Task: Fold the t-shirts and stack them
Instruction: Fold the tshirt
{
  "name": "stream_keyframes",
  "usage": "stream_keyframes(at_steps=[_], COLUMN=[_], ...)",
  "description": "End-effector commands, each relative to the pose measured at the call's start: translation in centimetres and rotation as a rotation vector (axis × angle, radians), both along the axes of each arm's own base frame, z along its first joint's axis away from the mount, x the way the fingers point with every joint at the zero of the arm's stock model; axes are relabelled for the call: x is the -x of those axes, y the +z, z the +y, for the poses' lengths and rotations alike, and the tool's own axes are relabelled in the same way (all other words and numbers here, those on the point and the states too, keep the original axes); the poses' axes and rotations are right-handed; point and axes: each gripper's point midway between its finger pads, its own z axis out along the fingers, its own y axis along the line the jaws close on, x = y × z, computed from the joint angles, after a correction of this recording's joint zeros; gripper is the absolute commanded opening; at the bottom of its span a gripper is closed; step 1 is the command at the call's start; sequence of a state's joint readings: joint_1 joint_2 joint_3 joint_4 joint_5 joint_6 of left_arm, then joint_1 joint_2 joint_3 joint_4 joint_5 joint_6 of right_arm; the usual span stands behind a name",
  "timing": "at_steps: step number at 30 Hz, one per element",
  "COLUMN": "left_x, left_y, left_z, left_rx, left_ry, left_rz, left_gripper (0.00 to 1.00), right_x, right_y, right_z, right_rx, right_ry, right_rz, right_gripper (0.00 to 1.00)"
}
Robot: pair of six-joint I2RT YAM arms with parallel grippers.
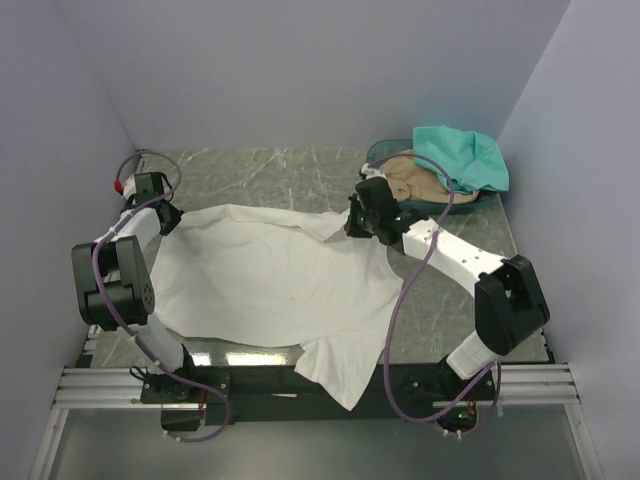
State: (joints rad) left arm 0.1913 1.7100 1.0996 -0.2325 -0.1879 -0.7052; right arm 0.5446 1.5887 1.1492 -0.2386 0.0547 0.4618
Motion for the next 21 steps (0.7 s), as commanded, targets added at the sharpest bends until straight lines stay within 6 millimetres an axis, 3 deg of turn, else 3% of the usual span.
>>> stream_keyframes(at_steps=[1,9,17,21], left_x=[0.7,0.4,1.4,1.6], left_y=[1.1,3.5,3.1,2.9], left_z=[1.8,2.4,3.6,3.9], left_rx=[-0.001,-0.008,-0.003,0.010], left_ry=[0.078,0.072,0.139,0.150], left_rz=[-0.025,-0.057,0.032,0.049], left_gripper=[0.01,0.01,0.01,0.01], right_x=[2.0,4.4,6.9,8.8], right_y=[1.8,2.9,2.7,1.2], right_z=[-0.9,-2.0,-1.2,-1.0], right_rx=[0.022,0.047,0.024,0.016], right_ry=[-0.071,-0.095,-0.065,-0.069], right_rz=[-0.026,-0.016,0.022,0.079], right_gripper=[0.00,0.00,0.01,0.02])
